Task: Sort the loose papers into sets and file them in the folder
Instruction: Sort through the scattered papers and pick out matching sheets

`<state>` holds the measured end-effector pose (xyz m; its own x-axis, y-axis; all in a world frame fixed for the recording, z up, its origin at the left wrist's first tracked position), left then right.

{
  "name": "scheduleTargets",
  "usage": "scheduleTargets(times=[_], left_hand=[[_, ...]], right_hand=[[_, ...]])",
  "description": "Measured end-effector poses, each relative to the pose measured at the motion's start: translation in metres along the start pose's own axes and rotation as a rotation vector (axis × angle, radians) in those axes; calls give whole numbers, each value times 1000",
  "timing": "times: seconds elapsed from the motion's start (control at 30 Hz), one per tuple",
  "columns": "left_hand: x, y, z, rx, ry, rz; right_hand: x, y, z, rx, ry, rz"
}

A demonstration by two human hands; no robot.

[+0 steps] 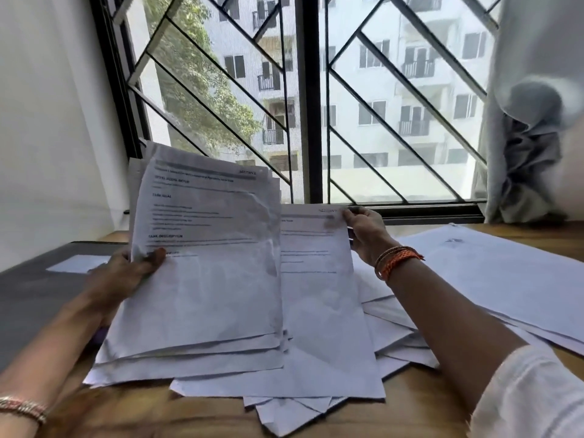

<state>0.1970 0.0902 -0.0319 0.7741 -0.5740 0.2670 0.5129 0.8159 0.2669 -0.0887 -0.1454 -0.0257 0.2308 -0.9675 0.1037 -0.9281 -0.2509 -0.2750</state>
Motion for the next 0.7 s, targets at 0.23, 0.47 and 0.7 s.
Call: scheduleTargets(times=[0.23,0.47,0.7], left_hand=[[-11,-22,0,-102,-9,-38],[-28,-73,41,-279,-20,-148],[-34,-116,83,-334,-104,-154]], right_hand=[[-40,1,10,-511,-349,-457],[-42,82,-138,-906,1016,600],[-104,131,-138,-1406,1300,183]])
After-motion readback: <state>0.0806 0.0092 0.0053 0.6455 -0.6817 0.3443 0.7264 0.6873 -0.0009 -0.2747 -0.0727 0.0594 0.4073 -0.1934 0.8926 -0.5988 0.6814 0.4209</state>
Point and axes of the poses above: each hand's wrist, its own x-axis towards the middle knuckle, its own y-axis out of the back of the hand, z = x × y, the point moved 3 cm from there along x, towards the middle knuckle, and after that the axes turned 4 degrees about z, right-handed, at the moved point
